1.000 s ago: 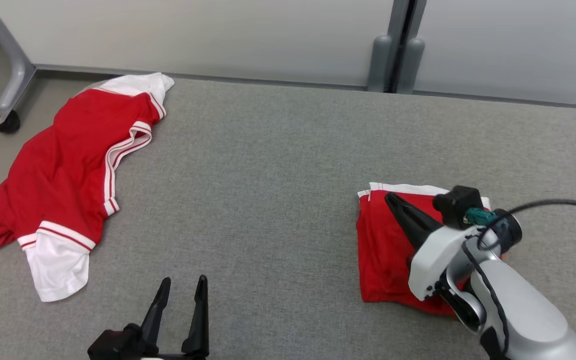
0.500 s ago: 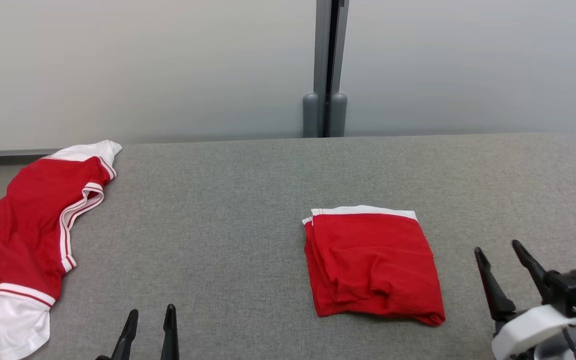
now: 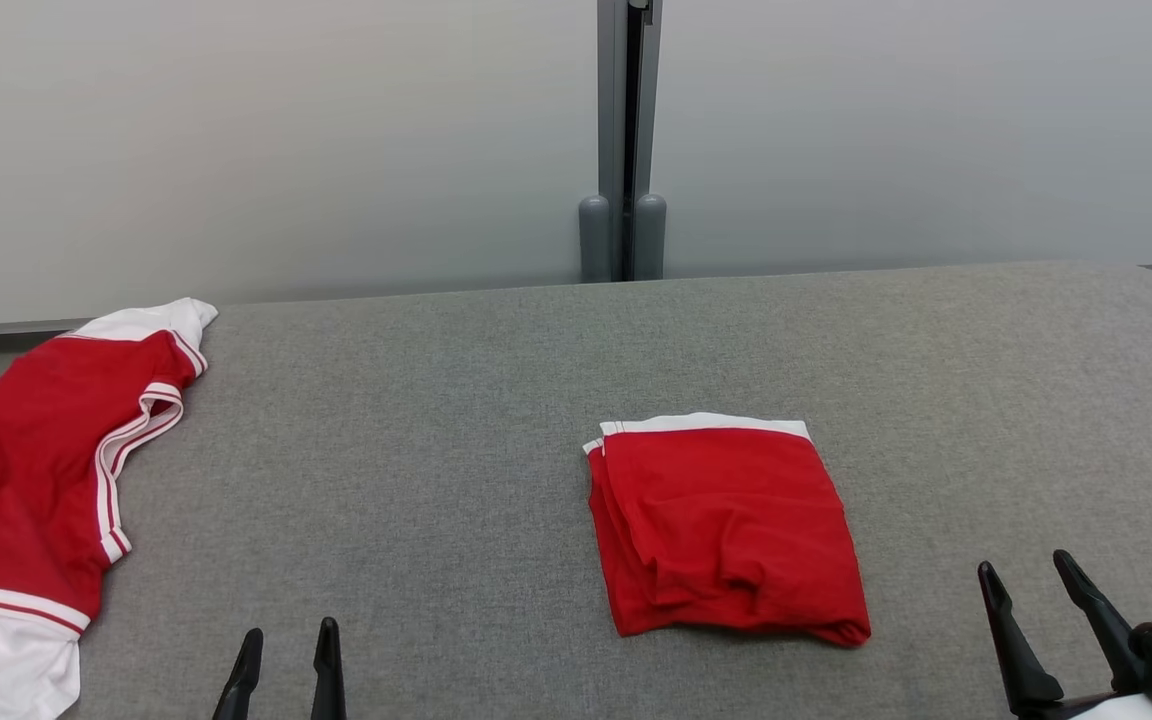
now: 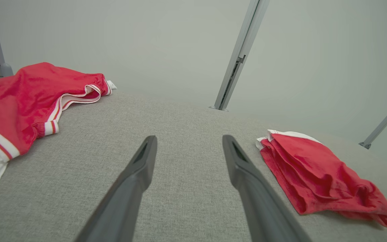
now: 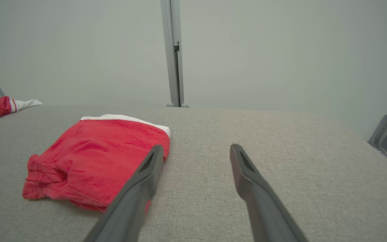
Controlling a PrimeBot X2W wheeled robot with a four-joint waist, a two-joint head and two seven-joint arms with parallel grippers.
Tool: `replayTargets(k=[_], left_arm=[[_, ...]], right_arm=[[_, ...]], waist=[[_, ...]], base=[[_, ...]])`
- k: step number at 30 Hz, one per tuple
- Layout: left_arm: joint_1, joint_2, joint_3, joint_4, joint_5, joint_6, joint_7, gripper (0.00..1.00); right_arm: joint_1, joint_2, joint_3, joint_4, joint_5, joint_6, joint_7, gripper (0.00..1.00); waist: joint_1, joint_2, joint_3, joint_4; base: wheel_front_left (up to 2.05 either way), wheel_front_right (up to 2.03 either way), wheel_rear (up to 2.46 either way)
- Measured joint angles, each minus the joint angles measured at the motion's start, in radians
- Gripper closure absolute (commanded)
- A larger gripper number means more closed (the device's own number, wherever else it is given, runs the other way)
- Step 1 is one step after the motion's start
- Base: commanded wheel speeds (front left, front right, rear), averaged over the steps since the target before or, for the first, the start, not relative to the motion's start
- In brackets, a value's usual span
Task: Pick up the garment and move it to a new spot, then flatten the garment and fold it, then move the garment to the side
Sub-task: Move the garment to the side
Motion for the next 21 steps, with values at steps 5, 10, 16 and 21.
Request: replayTargets(k=[5,10,16,21], left_arm=[[-0.002,0.0,0.0,-0.001,0.008,-0.002,0.0,0.0],[-0.024,0.0,-0.017,-0.007,0.016,-0.004,0.0,0.0],[-0.107,0.0,-0.059,0.002,0.017,-0.012,0.0,0.0],[-0.136,0.0,-0.074,0.012,0.003,-0.006,0.0,0.0]], right_arm=[[-0.015,0.005,0.01,-0.006,0.024,0.0,0.0,0.0],[-0.106,-0.033,0.115,0.049,0.154,0.0,0.083,0.0],[-0.309,-0.081,0.209,0.145,0.336,0.0,0.351,0.0],[-0.366,-0.07,0.209,0.253,0.393,0.0,0.466,0.0]], waist=[[0.0,0.0,0.008,0.006],[0.0,0.0,0.033,0.025],[0.0,0.0,0.125,0.067],[0.0,0.0,0.167,0.126]], base=[[0.0,0.0,0.0],[0.0,0.0,0.0],[0.0,0.0,0.0],[0.0,0.0,0.0]])
